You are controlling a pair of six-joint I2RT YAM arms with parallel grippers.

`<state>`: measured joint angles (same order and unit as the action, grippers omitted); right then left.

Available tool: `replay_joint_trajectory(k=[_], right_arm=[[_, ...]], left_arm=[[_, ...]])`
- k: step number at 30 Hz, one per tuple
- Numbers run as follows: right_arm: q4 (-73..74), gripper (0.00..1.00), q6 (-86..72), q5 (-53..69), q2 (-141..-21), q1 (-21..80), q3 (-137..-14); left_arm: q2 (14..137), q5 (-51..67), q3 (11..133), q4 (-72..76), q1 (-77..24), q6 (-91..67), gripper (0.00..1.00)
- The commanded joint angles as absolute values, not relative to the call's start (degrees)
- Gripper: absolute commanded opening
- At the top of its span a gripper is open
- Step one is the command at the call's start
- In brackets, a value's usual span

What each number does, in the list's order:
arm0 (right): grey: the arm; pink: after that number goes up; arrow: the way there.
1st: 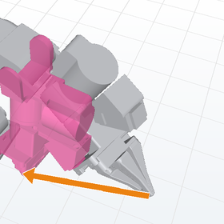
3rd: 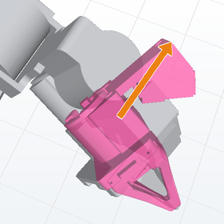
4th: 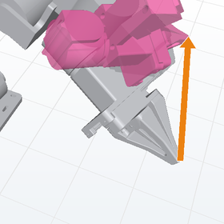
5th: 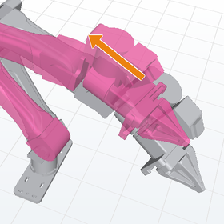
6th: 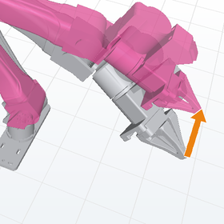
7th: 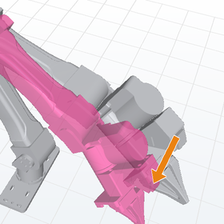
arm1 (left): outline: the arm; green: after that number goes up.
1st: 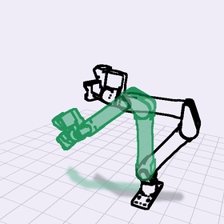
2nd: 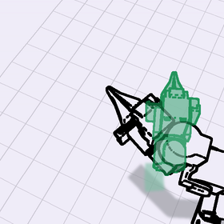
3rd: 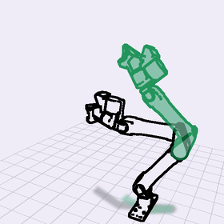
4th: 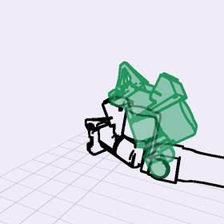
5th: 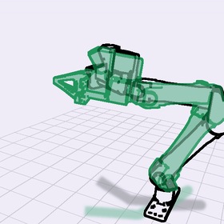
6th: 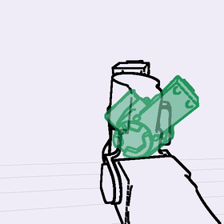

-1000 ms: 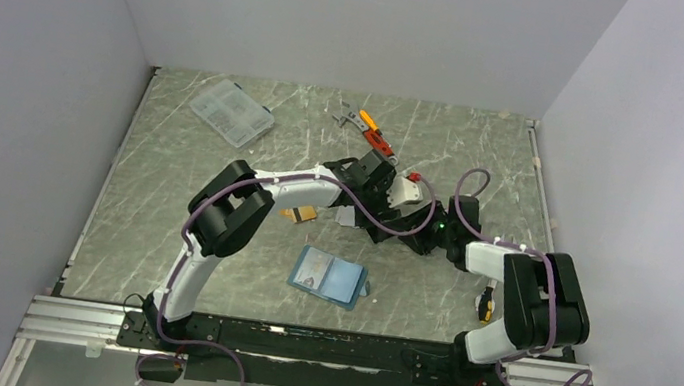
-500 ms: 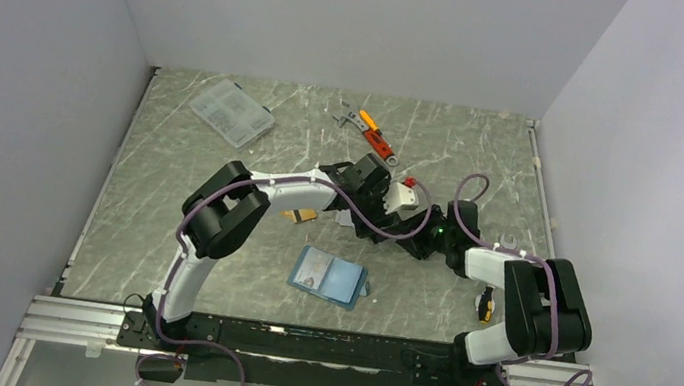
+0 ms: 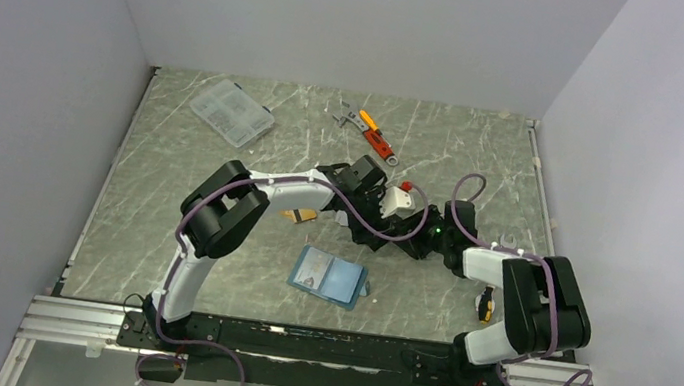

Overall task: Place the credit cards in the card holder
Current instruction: Pick up the credit card from the center of the board.

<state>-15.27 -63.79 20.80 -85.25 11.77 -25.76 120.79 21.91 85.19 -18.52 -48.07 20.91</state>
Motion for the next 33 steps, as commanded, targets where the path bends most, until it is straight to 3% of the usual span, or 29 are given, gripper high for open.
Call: replay_joint_trajectory(k=[1,21,33], right_arm=[[-13.8,0.48,-63.7,19.1,-87.6,12.2,-24.8],[-7.3,0.45,-59.8,17.9,-82.3,12.4,-25.3],[-4.5,0.42,-53.7,18.2,-77.1,11.2,-29.9]], left_arm=[[118.9,28.6,85.0,-23.6,-48.5,20.2,0.66],[117.8,15.7,78.0,-19.9,-50.3,26.8,0.54],[117.1,16.3,76.4,-19.5,-50.4,26.4,0.51]])
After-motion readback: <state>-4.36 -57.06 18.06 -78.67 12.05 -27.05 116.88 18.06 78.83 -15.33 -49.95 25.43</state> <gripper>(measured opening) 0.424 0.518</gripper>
